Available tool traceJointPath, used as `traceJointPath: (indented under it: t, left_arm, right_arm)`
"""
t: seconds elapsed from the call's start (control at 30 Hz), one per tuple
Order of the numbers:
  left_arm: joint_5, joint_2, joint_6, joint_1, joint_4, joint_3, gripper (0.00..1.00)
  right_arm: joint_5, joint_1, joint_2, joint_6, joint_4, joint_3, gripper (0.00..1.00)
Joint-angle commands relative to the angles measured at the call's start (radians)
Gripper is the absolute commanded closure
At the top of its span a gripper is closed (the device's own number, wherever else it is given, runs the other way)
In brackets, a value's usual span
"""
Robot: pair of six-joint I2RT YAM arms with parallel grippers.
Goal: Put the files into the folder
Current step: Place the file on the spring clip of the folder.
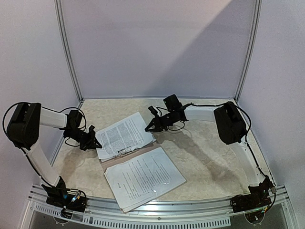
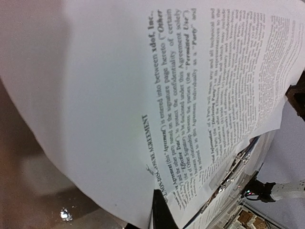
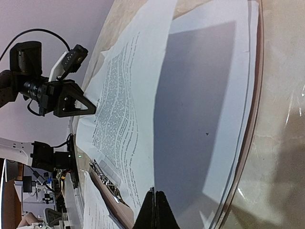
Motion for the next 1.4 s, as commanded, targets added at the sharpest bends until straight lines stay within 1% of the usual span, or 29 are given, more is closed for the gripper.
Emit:
traceJointPath:
  t: [0.0,0.07,0.1,0.17,0.2,0.27,0.5,0.57,0.73,0.83,0.93,1.1,1.23,1.37]
  left_arm:
    - [-0.034,-0.013,0.013,-0.006,-0.017,-0.02,0.92]
    - [-0.04,-0.015,0.013,-0.006,-0.021,-0.018,0.89]
    - [-0.046,-0.016,0.012,-0.006,-0.027,-0.016,0.85]
    - [-0.067,-0.015,0.01,-0.006,-0.041,-0.008,0.71]
    - [-0.085,-0.014,0.013,-0.006,-0.053,0.0,0.66]
    - [-0.108,-0.015,0.021,-0.006,-0.078,0.015,0.61]
    - [-0.15,-0.027,0.025,-0.006,-0.118,0.037,0.53]
    - [-0.157,-0.027,0.026,-0.005,-0.136,0.047,0.5]
    - [-0.149,-0.014,0.019,-0.006,-0.188,0.096,0.47]
    - [-0.137,-0.003,0.021,-0.006,-0.246,0.147,0.46]
    - [-0.122,-0.003,0.024,-0.009,-0.269,0.173,0.42]
    - [-0.12,-0.031,0.011,-0.026,-0.257,0.154,0.38]
    - [-0.192,-0.041,0.035,-0.025,-0.335,0.216,0.31]
    - [-0.288,-0.056,0.019,-0.021,-0.397,0.258,0.31]
  right_arm:
    - [0.025,-0.007,-0.001,-0.015,0.002,-0.011,0.99]
    - [0.028,-0.008,-0.001,-0.011,0.003,-0.009,0.95]
    - [0.033,-0.007,-0.002,-0.01,0.002,-0.009,0.92]
    - [0.042,-0.01,-0.007,-0.009,0.0,-0.008,0.87]
    - [0.046,-0.012,-0.01,-0.009,-0.001,-0.008,0.83]
    - [0.052,-0.013,-0.014,-0.01,-0.005,-0.006,0.8]
    - [0.084,-0.013,-0.037,-0.028,-0.041,-0.002,0.79]
    - [0.092,-0.013,-0.044,-0.038,-0.056,-0.002,0.77]
    - [0.104,-0.013,-0.07,-0.05,-0.066,0.006,0.75]
    - [0.146,-0.012,-0.081,-0.055,-0.085,0.026,0.71]
    - [0.201,-0.012,-0.079,-0.035,-0.083,0.034,0.71]
    - [0.221,-0.012,-0.057,0.012,-0.076,0.034,0.67]
    - [0.265,-0.011,-0.059,0.017,-0.107,0.03,0.62]
    - [0.32,0.0,-0.061,0.031,-0.112,0.025,0.63]
